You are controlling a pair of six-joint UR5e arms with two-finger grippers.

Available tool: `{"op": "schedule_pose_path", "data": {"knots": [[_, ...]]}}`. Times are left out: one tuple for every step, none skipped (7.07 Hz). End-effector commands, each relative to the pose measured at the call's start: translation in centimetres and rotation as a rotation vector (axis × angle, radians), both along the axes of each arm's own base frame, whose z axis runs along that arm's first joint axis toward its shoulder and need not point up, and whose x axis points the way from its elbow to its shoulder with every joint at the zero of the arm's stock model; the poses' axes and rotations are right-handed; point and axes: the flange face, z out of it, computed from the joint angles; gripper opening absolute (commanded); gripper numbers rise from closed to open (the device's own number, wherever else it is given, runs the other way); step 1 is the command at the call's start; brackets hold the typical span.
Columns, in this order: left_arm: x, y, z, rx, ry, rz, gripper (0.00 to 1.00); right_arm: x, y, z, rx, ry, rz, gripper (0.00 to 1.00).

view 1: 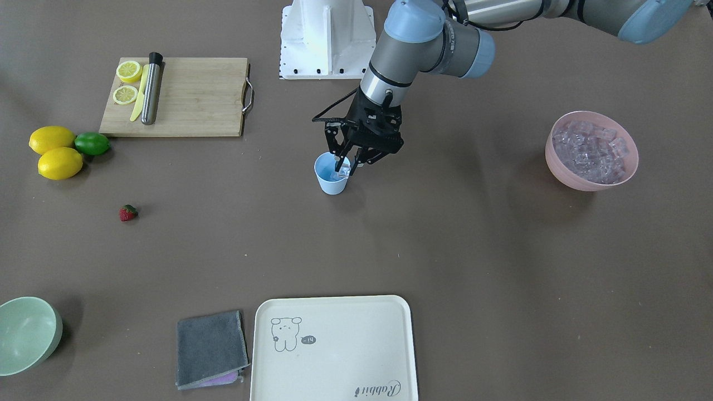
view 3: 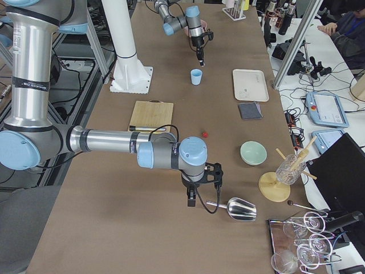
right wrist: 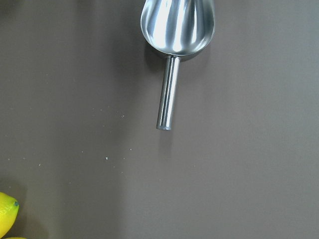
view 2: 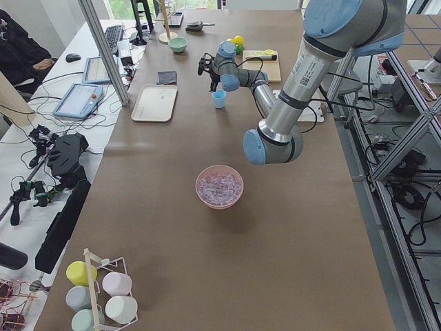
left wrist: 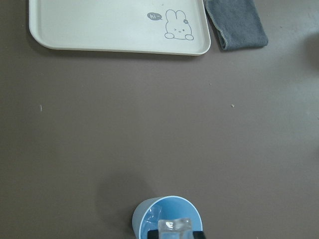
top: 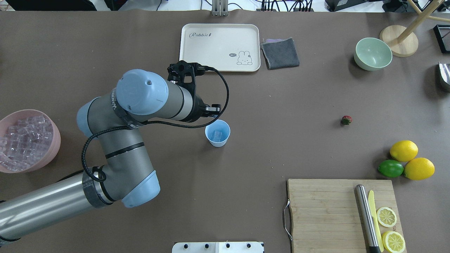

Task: Put ice and strawberries in cup
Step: 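Carry the ice cube with the left gripper over the light-blue cup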

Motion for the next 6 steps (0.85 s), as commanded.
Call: {"op": "schedule_pose_path", "data": {"knots": [[1.3, 0.8, -0.2, -0.001, 0.000, 0.019, 0.00, 0.1, 0.0, 0.1, -0.002, 0.001, 0.001, 1.00], [1.9, 1.4, -0.2, -0.002, -0.003, 0.029, 0.00, 0.1, 0.0, 0.1, -0.001, 0.001, 0.000, 1.00], [2.7, 2.5, 0.0, -0.005, -0.005, 0.049, 0.00, 0.1, 0.0, 0.1, -0.001, 0.001, 0.000, 1.00], [3.4, 3.3, 0.1, -0.010, -0.010, 0.061, 0.00, 0.0, -0.1, 0.0, 0.001, 0.001, -0.001, 1.00], [3.3, 3.3, 0.1, -0.021, -0.027, 0.061, 0.60, 0.1, -0.1, 0.0, 0.001, 0.001, 0.000, 1.00], [2.9, 3.5, -0.3, -0.017, -0.017, 0.059, 0.91, 0.0, -0.1, -0.1, 0.004, 0.000, -0.001, 1.00]]}}
